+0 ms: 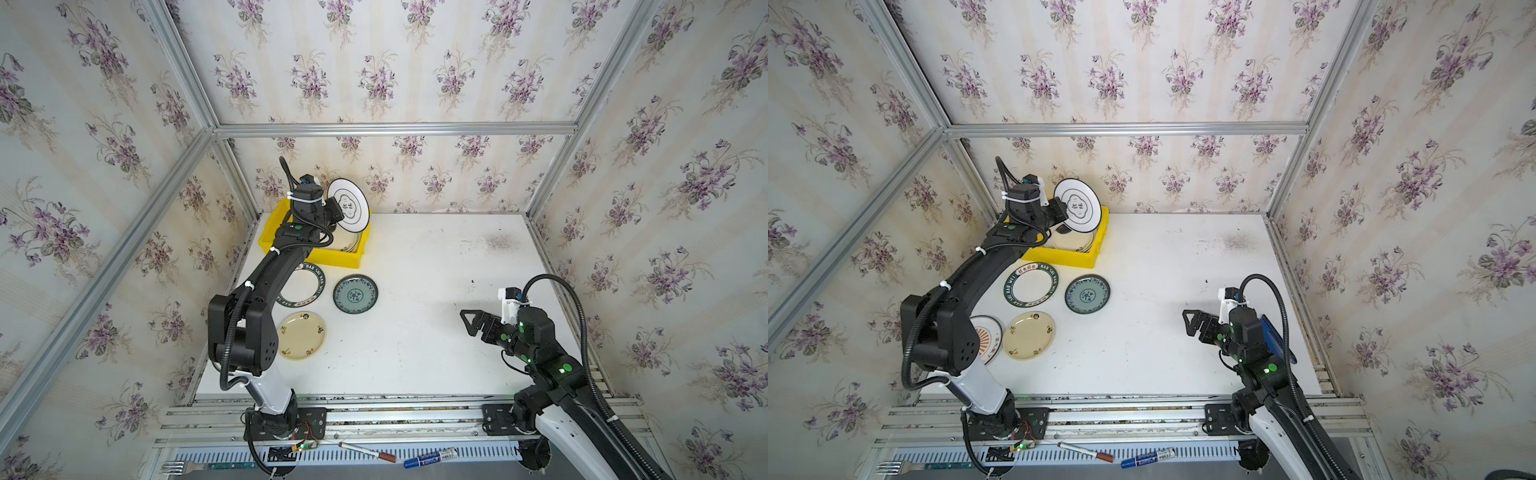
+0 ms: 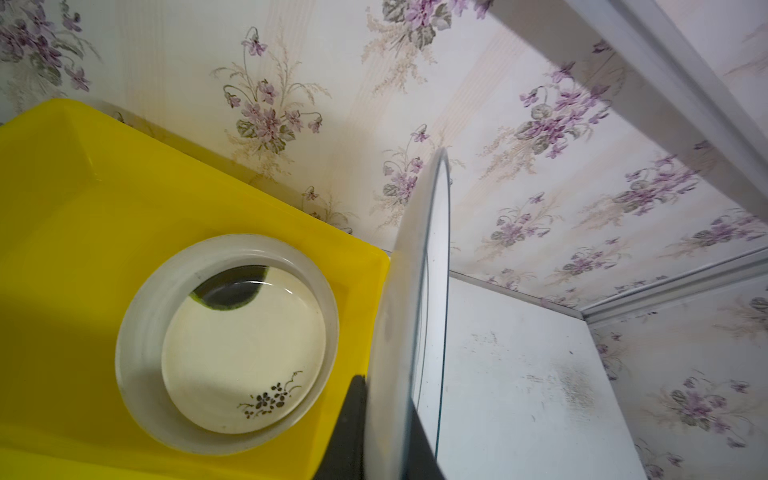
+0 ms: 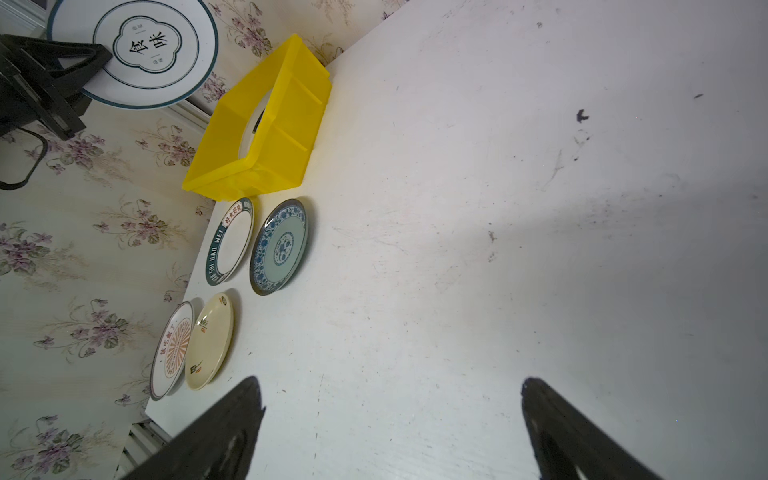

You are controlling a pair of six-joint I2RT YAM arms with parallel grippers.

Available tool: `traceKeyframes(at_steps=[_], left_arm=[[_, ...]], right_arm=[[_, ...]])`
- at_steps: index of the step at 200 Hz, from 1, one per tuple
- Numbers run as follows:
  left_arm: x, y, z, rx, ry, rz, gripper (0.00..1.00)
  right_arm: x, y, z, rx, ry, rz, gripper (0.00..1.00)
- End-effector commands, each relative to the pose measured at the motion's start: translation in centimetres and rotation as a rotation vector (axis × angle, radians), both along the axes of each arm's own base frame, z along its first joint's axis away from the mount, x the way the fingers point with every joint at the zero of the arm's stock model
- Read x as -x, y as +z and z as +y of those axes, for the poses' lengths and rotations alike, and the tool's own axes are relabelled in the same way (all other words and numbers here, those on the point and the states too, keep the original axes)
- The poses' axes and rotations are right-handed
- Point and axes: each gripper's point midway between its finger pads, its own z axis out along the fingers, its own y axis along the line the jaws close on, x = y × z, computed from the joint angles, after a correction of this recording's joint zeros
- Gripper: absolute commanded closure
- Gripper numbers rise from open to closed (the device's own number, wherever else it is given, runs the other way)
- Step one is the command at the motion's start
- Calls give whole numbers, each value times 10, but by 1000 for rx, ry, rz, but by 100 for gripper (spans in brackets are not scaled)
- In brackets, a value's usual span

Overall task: Place the plates into the plastic bin on the countertop
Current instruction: 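Carry the plate to the bin with the left gripper while the right withdraws, then lower the ringed plate into the yellow bin and open the left gripper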

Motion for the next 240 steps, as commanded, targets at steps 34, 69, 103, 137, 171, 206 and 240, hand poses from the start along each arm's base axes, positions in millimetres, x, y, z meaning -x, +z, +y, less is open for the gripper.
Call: traceKeyframes(at_steps=[34, 69, 103, 137, 171, 206, 240], left_arm=[[-30, -54, 47, -112, 132, 147, 90], [-43, -89, 60, -167, 170, 236, 88], [-51, -115, 58, -143, 148, 295, 87], [-53, -128, 56, -133, 108, 319, 57], [-52, -117, 45, -178, 48, 296, 14], [-42, -89, 34, -236, 2, 246, 0], [-28, -62, 30, -305, -8, 214, 0]], right_arm=[[-10, -2, 0, 8, -22, 14, 1], [-19, 7, 12, -22, 21, 22, 1], [-24, 4, 16, -4, 38, 54, 1], [-25, 5, 20, -15, 52, 74, 1], [-25, 3, 19, -20, 44, 81, 1], [-23, 13, 33, -85, 104, 80, 1], [-18, 18, 49, -139, 183, 115, 1]])
